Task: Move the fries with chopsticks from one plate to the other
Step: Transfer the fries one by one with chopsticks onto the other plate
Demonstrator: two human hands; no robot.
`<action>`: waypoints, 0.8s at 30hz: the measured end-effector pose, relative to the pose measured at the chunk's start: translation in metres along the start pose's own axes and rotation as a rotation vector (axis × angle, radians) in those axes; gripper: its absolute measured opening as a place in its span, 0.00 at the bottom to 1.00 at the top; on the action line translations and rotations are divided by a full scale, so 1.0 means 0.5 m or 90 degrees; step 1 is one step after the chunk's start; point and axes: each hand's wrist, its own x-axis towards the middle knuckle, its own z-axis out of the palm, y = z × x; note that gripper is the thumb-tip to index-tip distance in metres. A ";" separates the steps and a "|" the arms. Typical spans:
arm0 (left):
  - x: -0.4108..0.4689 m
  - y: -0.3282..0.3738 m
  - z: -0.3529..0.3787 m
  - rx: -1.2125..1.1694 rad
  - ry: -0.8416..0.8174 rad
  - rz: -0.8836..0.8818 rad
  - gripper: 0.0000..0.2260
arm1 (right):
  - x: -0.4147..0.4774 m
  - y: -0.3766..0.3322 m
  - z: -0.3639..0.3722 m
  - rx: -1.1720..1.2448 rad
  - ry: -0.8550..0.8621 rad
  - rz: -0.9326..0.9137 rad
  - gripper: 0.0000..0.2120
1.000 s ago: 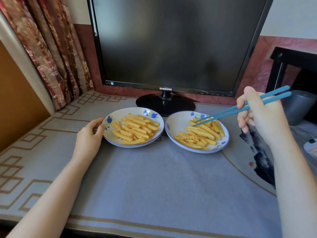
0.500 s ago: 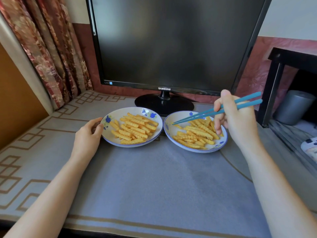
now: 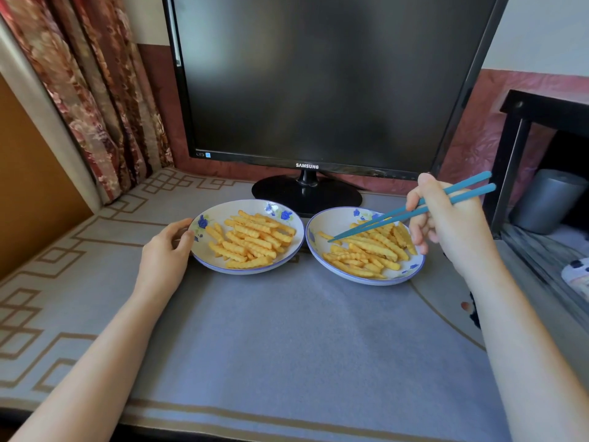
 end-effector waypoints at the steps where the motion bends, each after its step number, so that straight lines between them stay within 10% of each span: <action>1: 0.000 0.000 0.000 -0.001 -0.001 0.000 0.14 | 0.000 0.001 0.003 0.009 0.010 0.005 0.20; 10: 0.002 -0.002 0.000 0.003 0.000 0.005 0.14 | -0.026 -0.021 0.044 0.143 0.110 0.006 0.20; 24: 0.002 -0.004 0.001 0.003 -0.001 0.001 0.14 | -0.080 -0.018 0.128 0.159 -0.067 -0.014 0.19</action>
